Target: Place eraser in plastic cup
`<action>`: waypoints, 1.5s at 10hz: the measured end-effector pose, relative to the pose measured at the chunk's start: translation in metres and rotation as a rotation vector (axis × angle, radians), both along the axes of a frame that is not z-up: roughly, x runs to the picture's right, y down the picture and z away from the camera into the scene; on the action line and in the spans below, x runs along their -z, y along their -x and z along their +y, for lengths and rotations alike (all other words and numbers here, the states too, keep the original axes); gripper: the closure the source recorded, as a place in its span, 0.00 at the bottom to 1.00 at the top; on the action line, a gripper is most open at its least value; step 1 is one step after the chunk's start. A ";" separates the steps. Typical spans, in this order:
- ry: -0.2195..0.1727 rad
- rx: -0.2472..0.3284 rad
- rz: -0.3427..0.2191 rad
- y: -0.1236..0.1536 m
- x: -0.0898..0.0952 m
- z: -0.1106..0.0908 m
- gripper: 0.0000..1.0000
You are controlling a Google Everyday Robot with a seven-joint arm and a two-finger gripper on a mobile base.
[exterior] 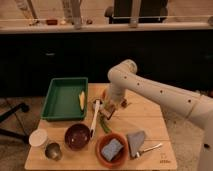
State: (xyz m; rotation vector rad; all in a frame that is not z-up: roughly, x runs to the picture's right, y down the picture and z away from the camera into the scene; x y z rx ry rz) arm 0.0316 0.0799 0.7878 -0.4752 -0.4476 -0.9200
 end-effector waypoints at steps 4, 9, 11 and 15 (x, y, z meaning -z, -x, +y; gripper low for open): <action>0.021 0.104 -0.045 0.014 -0.007 -0.004 1.00; 0.032 0.150 -0.046 0.015 -0.027 -0.025 1.00; 0.036 0.156 -0.047 0.017 -0.035 -0.030 1.00; 0.075 0.169 -0.049 0.018 -0.052 -0.024 1.00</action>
